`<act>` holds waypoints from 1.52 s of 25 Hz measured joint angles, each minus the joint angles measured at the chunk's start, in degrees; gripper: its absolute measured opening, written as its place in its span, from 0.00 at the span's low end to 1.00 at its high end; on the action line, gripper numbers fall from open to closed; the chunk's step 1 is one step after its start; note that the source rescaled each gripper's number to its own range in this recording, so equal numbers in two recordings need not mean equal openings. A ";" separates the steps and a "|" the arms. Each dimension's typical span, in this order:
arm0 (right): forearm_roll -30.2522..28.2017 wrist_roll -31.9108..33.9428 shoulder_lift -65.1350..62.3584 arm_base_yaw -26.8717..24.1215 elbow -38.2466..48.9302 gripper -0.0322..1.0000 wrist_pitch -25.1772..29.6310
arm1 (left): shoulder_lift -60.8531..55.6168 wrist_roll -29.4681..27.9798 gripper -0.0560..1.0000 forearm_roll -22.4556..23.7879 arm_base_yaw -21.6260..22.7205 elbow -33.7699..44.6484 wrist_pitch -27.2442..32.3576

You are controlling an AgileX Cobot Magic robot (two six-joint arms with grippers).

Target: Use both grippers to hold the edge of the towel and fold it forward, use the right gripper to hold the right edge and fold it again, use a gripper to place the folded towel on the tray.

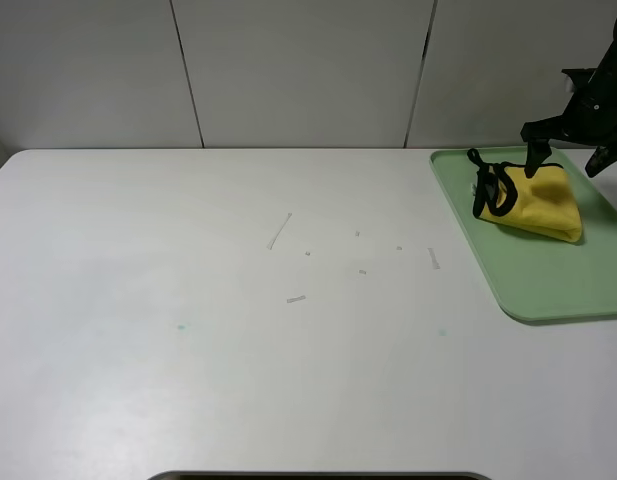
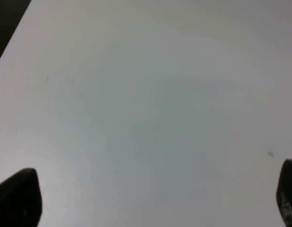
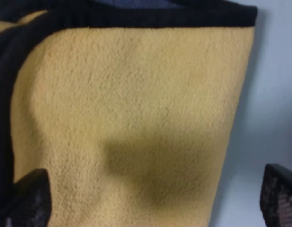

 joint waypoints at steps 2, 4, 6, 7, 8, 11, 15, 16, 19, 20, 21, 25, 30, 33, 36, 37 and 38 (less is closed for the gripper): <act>0.00 0.27 0.00 0.00 0.00 0.98 -0.07 | 0.00 0.00 1.00 0.00 0.00 0.00 0.00; 0.00 0.38 -0.09 0.00 0.00 0.99 -0.02 | 0.00 0.00 1.00 0.00 0.00 0.00 0.00; 0.14 0.42 -0.32 0.00 0.00 0.99 0.52 | 0.00 0.00 1.00 0.00 0.00 0.00 0.00; 0.35 0.63 -0.77 0.00 0.00 0.99 0.75 | 0.00 0.00 1.00 0.00 0.00 0.00 0.00; 0.69 1.09 -1.25 0.00 0.00 0.99 1.30 | 0.00 0.00 1.00 0.00 0.00 0.00 0.00; 1.72 2.15 -3.60 0.00 -0.07 1.00 3.35 | 0.00 0.00 1.00 0.00 0.00 0.00 0.00; 3.93 3.46 -7.78 0.00 -0.12 1.00 6.24 | 0.00 0.00 1.00 0.00 0.00 0.00 0.00; 4.64 3.63 -8.77 0.00 -0.07 1.00 6.31 | 0.00 0.00 1.00 0.00 0.00 0.00 0.00; 6.72 4.00 -12.30 0.00 1.03 1.00 6.44 | 0.00 0.00 1.00 0.00 0.00 0.00 0.00; 6.95 3.98 -13.64 0.00 1.76 1.00 6.44 | 0.00 0.00 1.00 0.00 0.00 0.00 0.00; 7.05 3.98 -15.02 0.00 2.80 1.00 6.44 | 0.00 0.00 1.00 0.00 0.00 0.00 0.00; 7.12 3.98 -20.48 0.00 8.97 1.00 6.44 | 0.00 0.00 1.00 0.00 0.00 0.00 0.00; 8.98 3.98 -28.33 0.00 20.45 1.00 6.39 | 0.00 0.00 1.00 0.00 0.00 0.00 0.00; 9.43 4.03 -34.25 0.00 27.70 1.00 6.39 | 0.00 0.00 1.00 0.00 0.00 0.00 0.00; 9.48 4.03 -40.02 0.00 34.65 1.00 6.44 | 0.00 0.00 1.00 0.00 0.00 0.00 0.00; 9.48 4.03 -40.02 0.00 34.65 1.00 6.44 | 0.00 0.00 1.00 0.00 0.00 0.00 0.00; 9.53 4.03 -42.07 0.00 36.44 1.00 6.51 | 0.00 0.00 1.00 0.00 0.00 0.00 0.00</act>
